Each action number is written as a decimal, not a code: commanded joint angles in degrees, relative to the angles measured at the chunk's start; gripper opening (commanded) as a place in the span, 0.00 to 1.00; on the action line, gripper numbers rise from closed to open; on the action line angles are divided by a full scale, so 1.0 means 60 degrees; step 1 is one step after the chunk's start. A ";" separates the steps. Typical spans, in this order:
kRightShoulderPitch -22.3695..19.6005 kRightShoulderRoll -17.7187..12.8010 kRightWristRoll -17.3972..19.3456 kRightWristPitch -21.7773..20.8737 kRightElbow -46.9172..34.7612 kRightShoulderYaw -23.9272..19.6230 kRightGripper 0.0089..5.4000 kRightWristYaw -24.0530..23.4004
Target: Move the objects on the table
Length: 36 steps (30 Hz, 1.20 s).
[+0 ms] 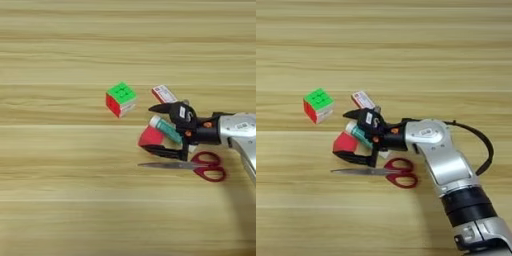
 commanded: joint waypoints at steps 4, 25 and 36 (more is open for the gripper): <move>-0.0447 -0.0194 -0.0178 0.0023 -0.0195 0.0052 0.99 -0.0335; -0.0610 -0.0030 -0.0579 -0.0546 0.0930 0.0167 0.72 -0.0504; -0.0632 0.0061 -0.0594 -0.0645 0.0925 0.0168 0.50 -0.0571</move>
